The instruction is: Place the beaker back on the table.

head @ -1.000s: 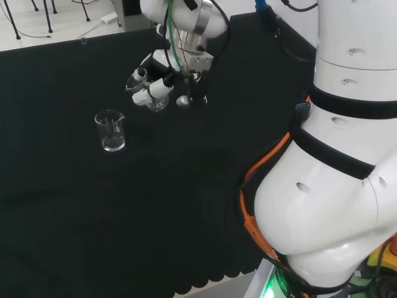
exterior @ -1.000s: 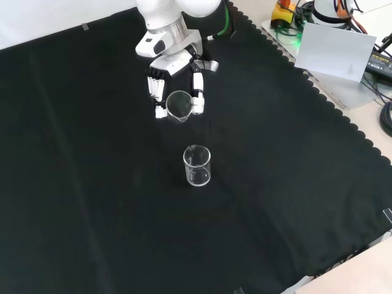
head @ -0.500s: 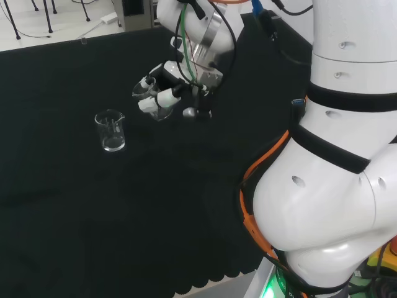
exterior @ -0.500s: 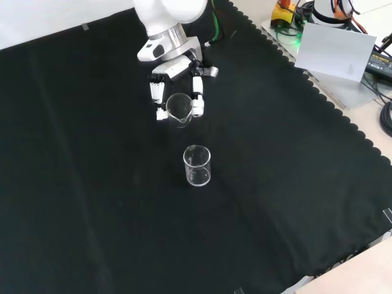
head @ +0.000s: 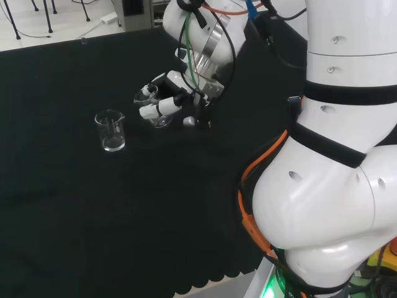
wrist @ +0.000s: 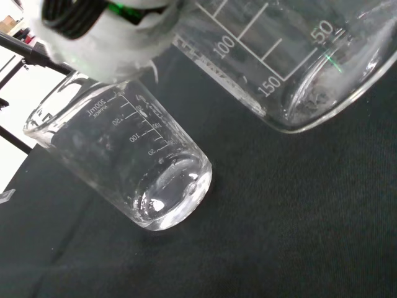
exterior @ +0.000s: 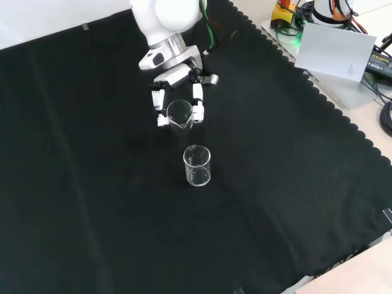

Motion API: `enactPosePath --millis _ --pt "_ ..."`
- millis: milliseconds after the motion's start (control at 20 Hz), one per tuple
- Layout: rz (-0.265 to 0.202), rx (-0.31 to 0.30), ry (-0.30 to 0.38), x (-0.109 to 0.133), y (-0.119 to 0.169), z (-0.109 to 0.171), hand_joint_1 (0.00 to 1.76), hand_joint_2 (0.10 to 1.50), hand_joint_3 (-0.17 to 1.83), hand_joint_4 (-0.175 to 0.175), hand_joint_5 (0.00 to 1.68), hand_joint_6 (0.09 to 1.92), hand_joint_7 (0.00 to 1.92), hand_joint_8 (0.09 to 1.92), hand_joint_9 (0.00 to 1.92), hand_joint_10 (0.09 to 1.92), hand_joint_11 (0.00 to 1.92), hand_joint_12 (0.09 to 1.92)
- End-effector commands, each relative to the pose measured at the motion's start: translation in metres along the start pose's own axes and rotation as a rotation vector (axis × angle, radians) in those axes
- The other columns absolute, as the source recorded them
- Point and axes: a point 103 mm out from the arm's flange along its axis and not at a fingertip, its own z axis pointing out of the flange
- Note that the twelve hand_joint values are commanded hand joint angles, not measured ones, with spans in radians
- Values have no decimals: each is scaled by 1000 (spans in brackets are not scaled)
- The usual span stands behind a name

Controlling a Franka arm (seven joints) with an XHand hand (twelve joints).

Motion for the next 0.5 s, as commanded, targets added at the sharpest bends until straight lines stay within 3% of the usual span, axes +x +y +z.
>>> enactPosePath --millis 50,500 --pt "-10 -42 20 -4 4 9 1175 1026 -175 24 1500 97 1663 87 1452 350 1168 848" --pt "-19 -71 65 -7 11 27 1178 1026 -175 4 1499 98 1649 87 1440 339 1168 851"
